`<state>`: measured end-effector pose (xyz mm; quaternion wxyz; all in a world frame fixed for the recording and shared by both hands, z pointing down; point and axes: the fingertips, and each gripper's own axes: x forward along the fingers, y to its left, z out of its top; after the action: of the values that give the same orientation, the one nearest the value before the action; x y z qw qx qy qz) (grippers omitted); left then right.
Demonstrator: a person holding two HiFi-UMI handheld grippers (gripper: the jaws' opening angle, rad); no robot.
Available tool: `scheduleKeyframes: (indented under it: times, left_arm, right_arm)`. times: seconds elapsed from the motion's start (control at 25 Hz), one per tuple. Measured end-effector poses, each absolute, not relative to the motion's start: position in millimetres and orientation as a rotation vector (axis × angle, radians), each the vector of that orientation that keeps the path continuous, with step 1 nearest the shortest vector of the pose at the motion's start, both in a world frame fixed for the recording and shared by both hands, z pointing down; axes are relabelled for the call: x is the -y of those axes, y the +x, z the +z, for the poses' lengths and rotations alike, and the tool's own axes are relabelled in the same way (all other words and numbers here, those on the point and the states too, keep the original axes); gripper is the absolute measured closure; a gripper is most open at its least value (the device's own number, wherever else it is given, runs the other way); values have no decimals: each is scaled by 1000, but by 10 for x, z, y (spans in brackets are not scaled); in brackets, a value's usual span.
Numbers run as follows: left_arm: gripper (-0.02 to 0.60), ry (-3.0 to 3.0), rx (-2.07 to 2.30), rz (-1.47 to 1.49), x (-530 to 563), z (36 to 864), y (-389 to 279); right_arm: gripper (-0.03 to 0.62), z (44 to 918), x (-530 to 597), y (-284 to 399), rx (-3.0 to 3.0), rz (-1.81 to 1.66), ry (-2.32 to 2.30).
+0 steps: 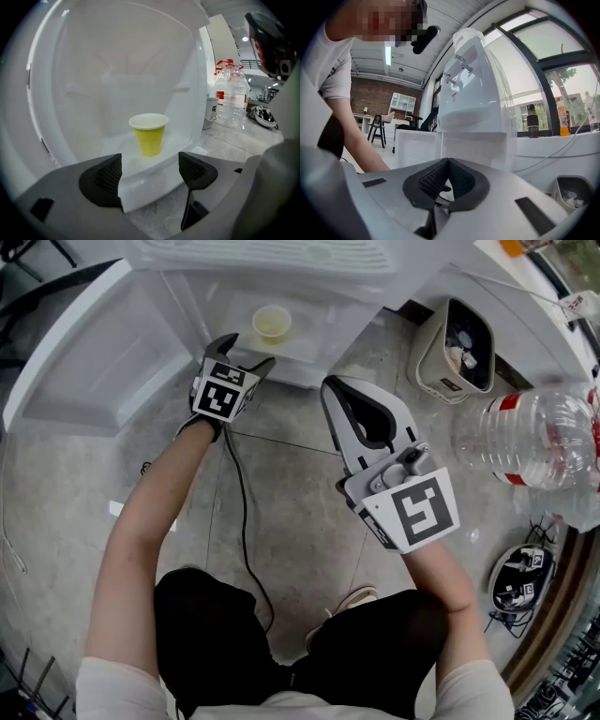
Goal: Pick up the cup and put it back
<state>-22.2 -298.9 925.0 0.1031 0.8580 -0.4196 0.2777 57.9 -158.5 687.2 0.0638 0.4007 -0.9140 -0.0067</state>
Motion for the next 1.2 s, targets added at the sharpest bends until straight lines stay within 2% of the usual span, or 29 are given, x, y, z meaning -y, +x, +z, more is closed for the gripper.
scheduleKeyframes:
  times: [0.08, 0.12, 0.16, 0.28, 0.44, 0.6, 0.84, 1.2]
  left_arm:
    - [207, 2553, 1262, 872, 2901, 9221, -336]
    - [253, 2568, 1271, 890, 2858, 9195, -384]
    - [352, 2584, 1275, 895, 2816, 9161, -422]
    - [489, 2609, 1278, 884, 2717, 9064, -514]
    - [547, 2577, 1260, 804, 2611, 8961, -675]
    - [558, 2576, 1135, 634, 2469, 8701, -648]
    - [558, 2422, 1264, 471, 2371, 8057, -767]
    - [558, 2391, 1232, 495, 1562, 6999, -870]
  right_arm:
    - [574, 6850, 1570, 483, 2770, -35, 1188]
    - [574, 6842, 1555, 442, 2770, -48, 1175]
    - [574, 6833, 1539, 408, 2767, -68, 1163]
    - [574, 6786, 1528, 357, 2757, -119, 1158]
    - [574, 6708, 1597, 255, 2768, -186, 1135]
    - [574, 6701, 1611, 272, 2704, -268, 1037]
    - [574, 6328, 1722, 353, 2644, -57, 1049]
    - [574, 5560, 1475, 53, 2568, 161, 1183]
